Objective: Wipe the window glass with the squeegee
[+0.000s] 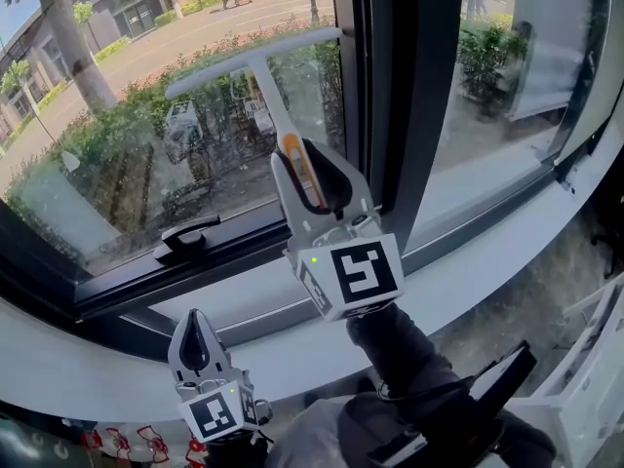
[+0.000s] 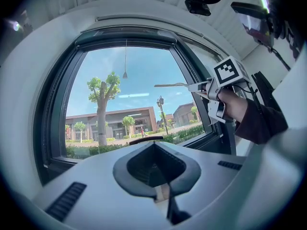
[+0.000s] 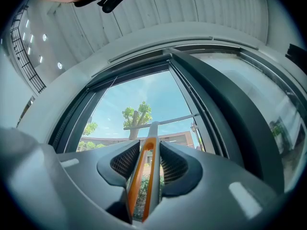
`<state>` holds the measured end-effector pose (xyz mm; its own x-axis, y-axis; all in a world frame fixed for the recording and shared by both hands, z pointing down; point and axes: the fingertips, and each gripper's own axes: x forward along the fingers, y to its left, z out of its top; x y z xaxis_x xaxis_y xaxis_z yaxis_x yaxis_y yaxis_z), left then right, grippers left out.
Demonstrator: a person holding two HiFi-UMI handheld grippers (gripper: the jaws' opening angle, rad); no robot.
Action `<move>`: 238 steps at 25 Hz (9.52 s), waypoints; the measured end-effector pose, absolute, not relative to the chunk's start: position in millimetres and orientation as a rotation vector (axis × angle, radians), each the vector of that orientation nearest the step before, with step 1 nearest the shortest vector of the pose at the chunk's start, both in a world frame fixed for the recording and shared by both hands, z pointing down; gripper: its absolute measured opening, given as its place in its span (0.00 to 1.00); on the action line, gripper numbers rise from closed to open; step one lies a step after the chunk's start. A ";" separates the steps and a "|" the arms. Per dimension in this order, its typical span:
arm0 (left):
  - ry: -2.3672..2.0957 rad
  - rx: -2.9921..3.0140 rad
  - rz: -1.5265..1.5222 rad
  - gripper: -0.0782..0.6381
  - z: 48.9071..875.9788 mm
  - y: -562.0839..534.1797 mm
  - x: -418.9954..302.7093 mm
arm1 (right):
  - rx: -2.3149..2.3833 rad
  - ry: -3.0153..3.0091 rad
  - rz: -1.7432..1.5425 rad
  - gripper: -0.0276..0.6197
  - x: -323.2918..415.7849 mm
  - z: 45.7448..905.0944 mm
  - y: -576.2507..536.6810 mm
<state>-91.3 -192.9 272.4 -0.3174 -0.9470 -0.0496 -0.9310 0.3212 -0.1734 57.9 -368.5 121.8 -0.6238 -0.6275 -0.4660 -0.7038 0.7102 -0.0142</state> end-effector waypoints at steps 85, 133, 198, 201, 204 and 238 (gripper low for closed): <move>2.422 -1.778 -0.297 0.11 294.6 -186.4 -66.9 | -1.088 2.634 0.025 0.24 63.8 269.0 -357.0; 2.434 -1.803 -0.455 0.11 324.0 -197.2 -55.9 | -1.073 2.709 -0.159 0.24 65.8 359.5 -356.4; 2.376 -1.901 -0.194 0.11 300.2 -118.9 -198.1 | -0.718 2.343 -0.038 0.23 -28.2 94.1 -269.4; 2.377 -1.879 -0.183 0.11 294.1 -120.4 -204.8 | -0.677 2.339 -0.019 0.23 -40.6 76.1 -275.0; 2.389 -1.845 -0.177 0.11 288.6 -123.0 -208.3 | -0.642 2.330 0.003 0.23 -47.3 61.1 -279.6; 2.514 -1.686 -0.152 0.11 287.0 -107.5 -234.0 | -0.541 2.349 -0.030 0.23 -93.1 57.6 -307.3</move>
<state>-234.0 -107.5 287.0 -0.3767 -0.9256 -0.0356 -0.9146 0.3778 -0.1444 -93.1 -307.3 57.6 -0.6569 -0.3897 -0.6455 -0.3733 0.9119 -0.1706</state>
